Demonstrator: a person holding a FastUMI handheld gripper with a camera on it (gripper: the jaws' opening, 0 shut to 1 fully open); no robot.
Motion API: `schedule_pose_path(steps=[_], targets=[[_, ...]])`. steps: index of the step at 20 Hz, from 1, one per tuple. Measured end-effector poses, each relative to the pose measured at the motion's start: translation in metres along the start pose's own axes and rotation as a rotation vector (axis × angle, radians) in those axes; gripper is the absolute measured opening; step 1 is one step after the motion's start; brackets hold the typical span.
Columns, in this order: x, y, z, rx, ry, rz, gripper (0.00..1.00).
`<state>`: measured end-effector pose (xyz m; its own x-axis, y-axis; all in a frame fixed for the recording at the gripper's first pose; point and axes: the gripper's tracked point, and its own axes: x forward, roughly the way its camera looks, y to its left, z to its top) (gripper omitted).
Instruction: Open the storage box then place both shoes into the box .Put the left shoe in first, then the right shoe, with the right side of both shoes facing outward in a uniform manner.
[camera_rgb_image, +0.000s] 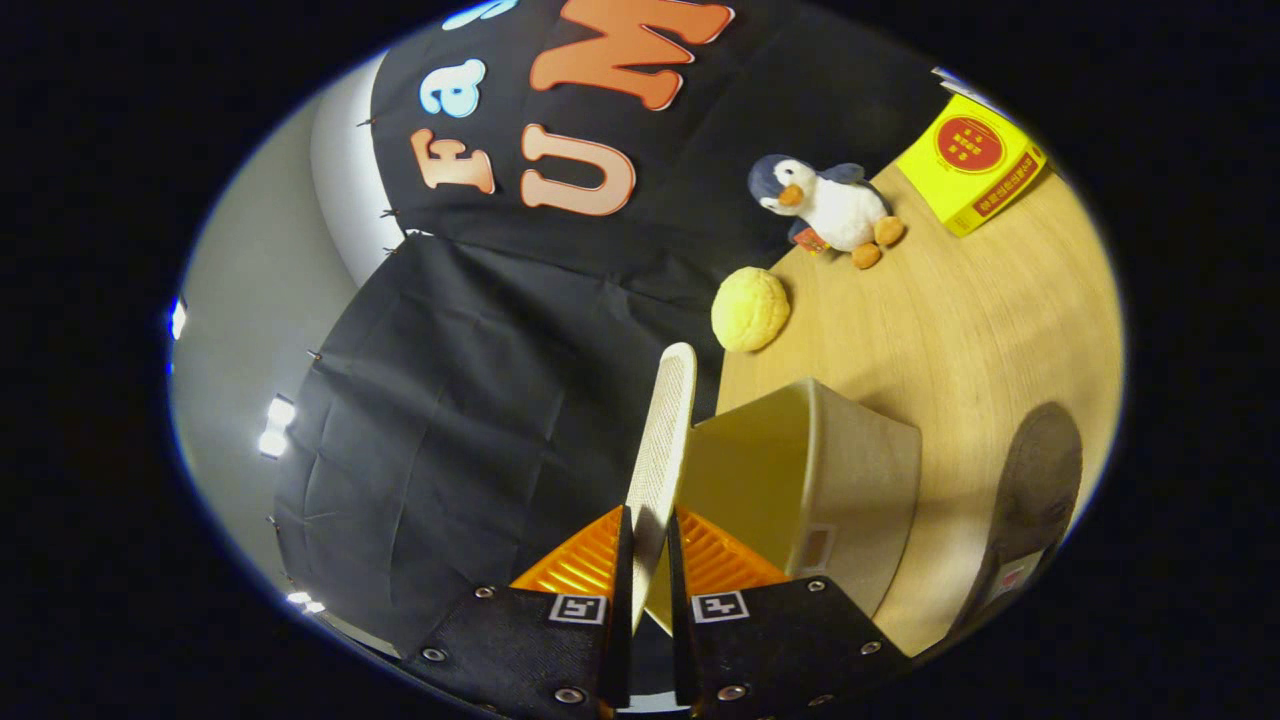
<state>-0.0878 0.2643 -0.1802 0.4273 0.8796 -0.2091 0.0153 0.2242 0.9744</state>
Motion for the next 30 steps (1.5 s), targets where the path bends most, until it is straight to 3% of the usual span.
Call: schedule_pose_path(steps=[3,9,16,20,22,23,25,27,30], targets=[[0.018,0.038,0.0,-0.065,0.01,0.027,0.12],[0.079,0.102,-0.015,-0.206,0.069,0.045,0.13],[0.167,0.137,-0.058,-0.335,0.205,-0.021,0.17],[0.201,0.138,-0.085,-0.337,0.29,-0.071,0.2],[0.204,0.126,-0.099,-0.333,0.354,-0.093,0.29],[0.204,0.121,-0.101,-0.341,0.373,-0.104,0.46],[0.2,0.118,-0.099,-0.377,0.372,-0.124,0.66],[0.196,0.114,-0.091,-0.41,0.352,-0.137,0.76],[0.167,0.105,-0.065,-0.475,0.291,-0.166,0.83]])
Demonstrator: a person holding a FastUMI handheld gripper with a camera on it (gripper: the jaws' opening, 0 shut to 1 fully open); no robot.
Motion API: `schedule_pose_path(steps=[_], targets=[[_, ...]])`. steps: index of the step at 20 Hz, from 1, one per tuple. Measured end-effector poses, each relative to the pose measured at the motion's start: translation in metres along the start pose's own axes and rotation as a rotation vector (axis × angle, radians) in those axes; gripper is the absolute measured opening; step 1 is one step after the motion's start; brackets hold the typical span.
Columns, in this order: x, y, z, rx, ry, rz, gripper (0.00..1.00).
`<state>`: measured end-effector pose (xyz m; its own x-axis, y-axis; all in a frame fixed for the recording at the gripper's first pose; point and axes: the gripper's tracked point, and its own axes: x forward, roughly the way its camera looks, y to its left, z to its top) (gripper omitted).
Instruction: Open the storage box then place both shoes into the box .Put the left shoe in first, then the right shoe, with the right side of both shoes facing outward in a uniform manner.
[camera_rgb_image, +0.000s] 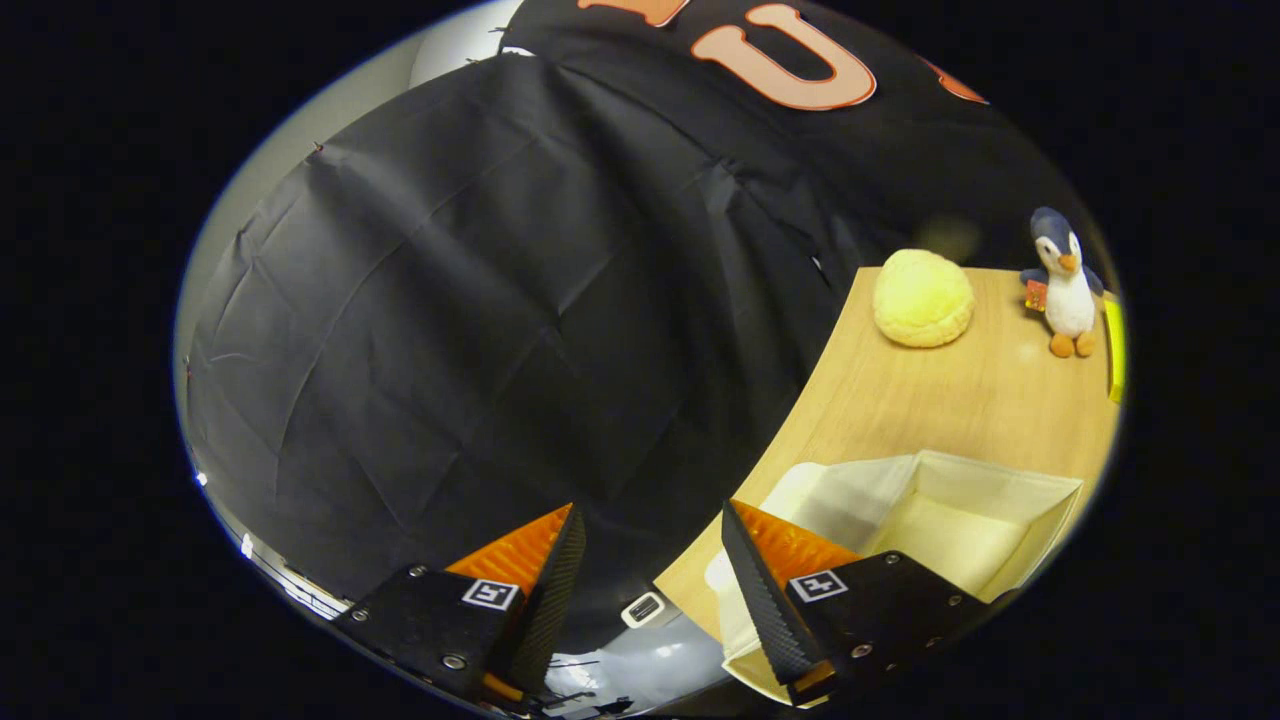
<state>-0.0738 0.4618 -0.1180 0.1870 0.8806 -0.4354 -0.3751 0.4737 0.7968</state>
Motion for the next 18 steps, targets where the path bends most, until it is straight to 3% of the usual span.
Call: schedule_pose_path(steps=[7,18], targets=[[-0.085,-0.088,0.008,-0.081,-0.14,-0.229,0.96],[-0.206,-0.227,-0.048,-0.008,-0.198,-0.558,0.97]])
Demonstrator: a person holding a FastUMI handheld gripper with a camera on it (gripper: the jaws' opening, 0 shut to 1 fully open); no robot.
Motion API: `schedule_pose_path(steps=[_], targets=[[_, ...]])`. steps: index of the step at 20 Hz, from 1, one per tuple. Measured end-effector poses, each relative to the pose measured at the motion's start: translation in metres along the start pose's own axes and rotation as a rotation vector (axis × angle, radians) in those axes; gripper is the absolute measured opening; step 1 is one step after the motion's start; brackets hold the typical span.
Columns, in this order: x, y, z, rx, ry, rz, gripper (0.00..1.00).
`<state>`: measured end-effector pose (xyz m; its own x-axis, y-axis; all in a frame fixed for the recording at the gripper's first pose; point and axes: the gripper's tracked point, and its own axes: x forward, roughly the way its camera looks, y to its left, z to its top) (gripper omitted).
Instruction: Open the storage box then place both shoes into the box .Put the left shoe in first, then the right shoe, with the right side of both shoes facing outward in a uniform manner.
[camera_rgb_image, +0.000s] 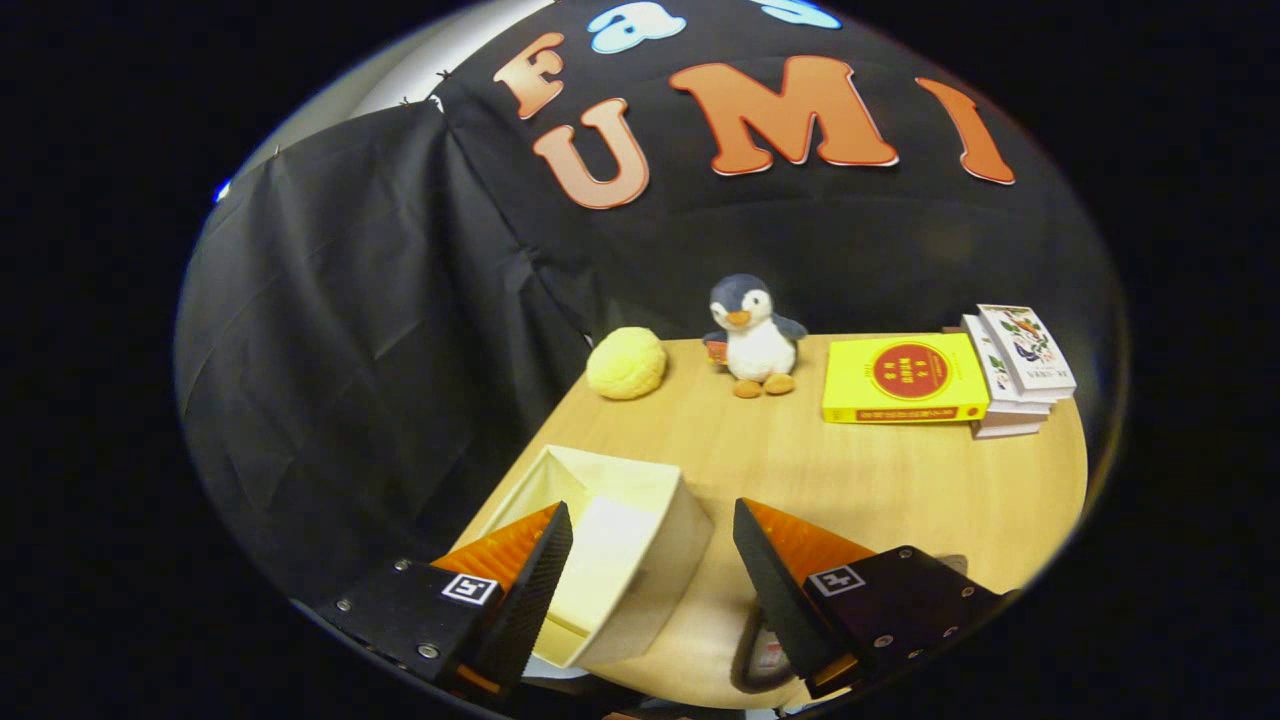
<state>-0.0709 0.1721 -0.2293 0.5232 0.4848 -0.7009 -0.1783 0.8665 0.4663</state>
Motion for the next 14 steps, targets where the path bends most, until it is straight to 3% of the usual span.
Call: schedule_pose_path(steps=[5,14], targets=[[-0.005,-0.061,-0.049,-0.004,0.071,-0.106,0.97],[0.014,-0.113,-0.143,0.035,0.234,-0.127,0.91]])
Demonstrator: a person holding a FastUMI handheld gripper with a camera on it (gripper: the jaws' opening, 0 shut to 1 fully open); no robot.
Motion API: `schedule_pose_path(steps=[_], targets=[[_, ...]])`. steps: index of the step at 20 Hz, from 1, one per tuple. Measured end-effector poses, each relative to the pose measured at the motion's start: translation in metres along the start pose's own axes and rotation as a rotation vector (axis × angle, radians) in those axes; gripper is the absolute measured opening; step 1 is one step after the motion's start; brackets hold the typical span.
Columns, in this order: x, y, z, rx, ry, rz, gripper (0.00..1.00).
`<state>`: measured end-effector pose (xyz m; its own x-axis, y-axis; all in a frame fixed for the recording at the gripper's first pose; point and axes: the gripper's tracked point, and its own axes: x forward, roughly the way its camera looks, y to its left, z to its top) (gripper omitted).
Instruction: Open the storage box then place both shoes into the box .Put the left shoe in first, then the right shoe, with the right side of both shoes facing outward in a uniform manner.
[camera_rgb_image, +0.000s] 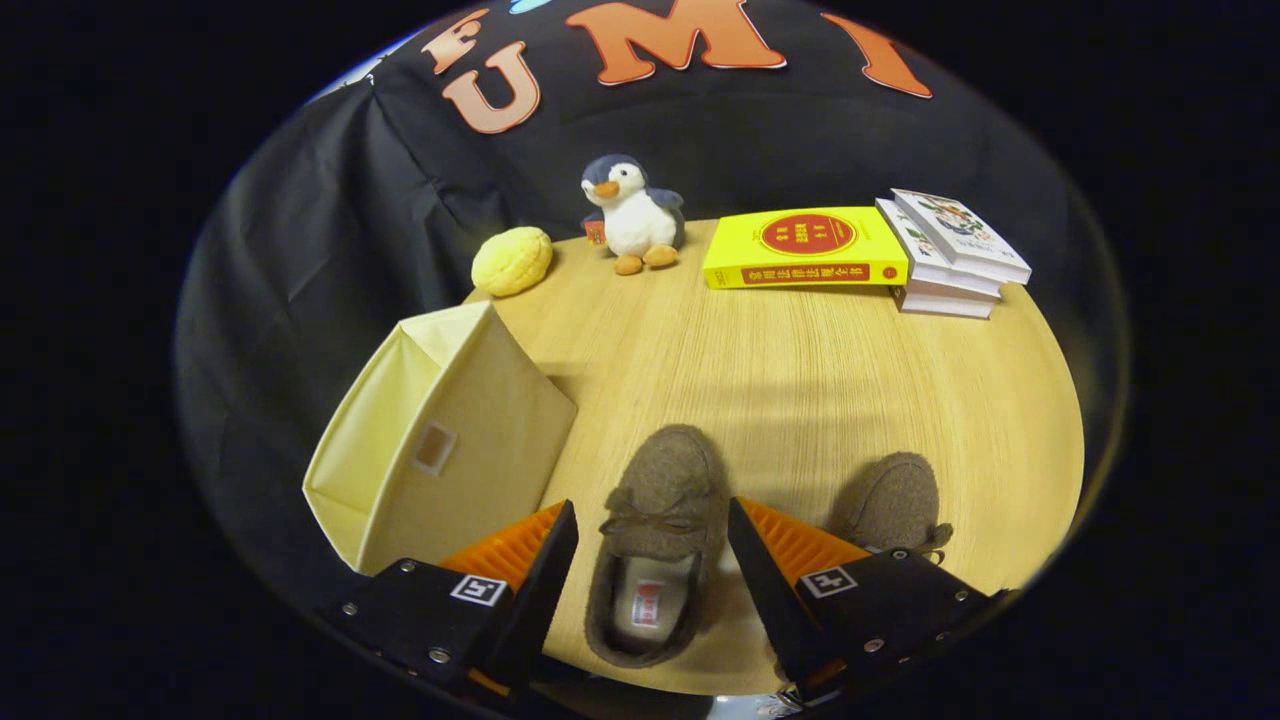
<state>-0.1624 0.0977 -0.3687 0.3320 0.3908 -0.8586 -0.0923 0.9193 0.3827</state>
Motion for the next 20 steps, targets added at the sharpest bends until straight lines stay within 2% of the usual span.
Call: schedule_pose_path(steps=[6,14,16,17,20], targets=[[0.016,-0.011,-0.034,-0.028,0.071,0.025,0.9],[0.037,-0.006,-0.045,-0.019,0.042,0.093,0.76],[0.045,-0.015,-0.05,-0.048,0.033,0.058,0.69],[0.049,-0.023,-0.052,-0.061,0.033,0.028,0.61],[0.056,-0.021,-0.047,0.024,0.018,0.044,0.48]])
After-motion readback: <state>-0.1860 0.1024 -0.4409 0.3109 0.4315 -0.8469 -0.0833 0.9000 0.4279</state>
